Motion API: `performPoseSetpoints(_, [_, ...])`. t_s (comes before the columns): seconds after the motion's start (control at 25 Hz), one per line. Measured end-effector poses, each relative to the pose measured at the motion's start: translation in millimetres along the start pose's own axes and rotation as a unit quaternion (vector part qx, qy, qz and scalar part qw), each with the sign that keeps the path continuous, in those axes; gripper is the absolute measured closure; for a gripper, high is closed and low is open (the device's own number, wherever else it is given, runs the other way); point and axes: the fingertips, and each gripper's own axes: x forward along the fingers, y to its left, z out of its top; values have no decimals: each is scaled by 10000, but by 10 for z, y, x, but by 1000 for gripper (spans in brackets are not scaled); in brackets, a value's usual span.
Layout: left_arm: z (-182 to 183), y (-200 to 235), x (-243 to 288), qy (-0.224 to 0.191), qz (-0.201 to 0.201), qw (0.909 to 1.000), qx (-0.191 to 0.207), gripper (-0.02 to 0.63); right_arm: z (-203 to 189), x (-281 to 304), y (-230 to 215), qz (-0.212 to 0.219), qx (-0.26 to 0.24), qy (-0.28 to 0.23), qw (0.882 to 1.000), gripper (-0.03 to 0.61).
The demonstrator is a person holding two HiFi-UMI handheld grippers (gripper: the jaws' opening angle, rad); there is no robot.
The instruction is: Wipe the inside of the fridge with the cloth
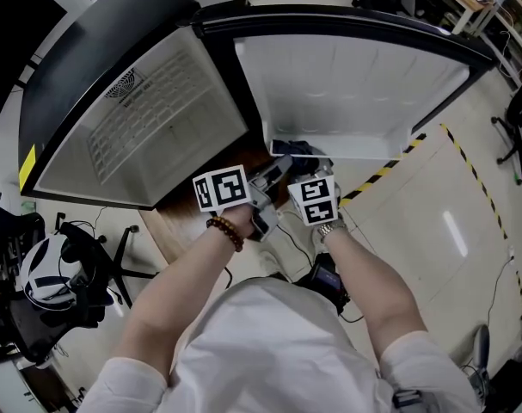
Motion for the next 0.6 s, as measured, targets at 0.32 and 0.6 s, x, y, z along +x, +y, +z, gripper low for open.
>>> performPoseSetpoints(0.32, [36, -1, -13, -259, -77, 9989, -390, 566, 37, 127, -32, -124, -228, 160, 9995, 439])
performPoseSetpoints(0.6, [65, -32, -32, -303, -115, 9985, -432, 572, 52, 234, -102, -243, -140, 170, 9995, 439])
